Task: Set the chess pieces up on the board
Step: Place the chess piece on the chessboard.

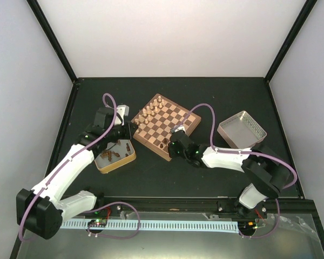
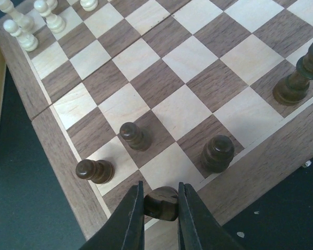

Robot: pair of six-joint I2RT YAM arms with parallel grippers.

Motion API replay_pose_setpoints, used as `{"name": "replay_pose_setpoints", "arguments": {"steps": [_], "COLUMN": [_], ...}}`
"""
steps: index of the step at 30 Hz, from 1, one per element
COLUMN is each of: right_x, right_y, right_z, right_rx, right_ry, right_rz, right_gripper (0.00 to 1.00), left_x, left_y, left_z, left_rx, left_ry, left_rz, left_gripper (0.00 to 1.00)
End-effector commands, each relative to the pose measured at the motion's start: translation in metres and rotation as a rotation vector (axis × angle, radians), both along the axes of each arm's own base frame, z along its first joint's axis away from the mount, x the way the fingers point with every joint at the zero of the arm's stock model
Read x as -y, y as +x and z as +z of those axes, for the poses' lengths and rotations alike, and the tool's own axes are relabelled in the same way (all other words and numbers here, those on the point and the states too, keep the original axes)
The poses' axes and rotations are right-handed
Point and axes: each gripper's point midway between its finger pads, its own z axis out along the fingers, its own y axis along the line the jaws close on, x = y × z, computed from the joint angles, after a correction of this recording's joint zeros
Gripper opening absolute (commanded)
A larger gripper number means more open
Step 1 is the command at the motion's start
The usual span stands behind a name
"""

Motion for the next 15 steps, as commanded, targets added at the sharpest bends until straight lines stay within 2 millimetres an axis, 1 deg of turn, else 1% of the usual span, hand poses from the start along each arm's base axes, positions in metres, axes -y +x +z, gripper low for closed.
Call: {"name": "replay_pose_setpoints", "arguments": {"steps": [1,7,15], "right_x": [-0.0066,-0.0059,-0.0062], "right_y": [0.0108,0.0130,0.0142], "right_z": [0.0021,-0.0041,-0.0058], "right_rx": [0.046,0.045,0.047], "right_ry": [-0.003,-0.019,-0.038], "right_rz": [-0.016,-0.027,-0.023], "right_gripper": [0.11,0.13,0.20], "left_x": [0.0052,0.0069,0.0080], "left_y": [0.0045,0.0038,0.0045], "left_z": [0.0076,0.0017,-0.0009], "left_rx": [0.015,-0.007,-0.016], "left_ry": [-0.029,-0.032,-0.039], "left_rz": [-0.025,-0.043,-0.052], "left_gripper": [0.02,0.02,0.02]}}
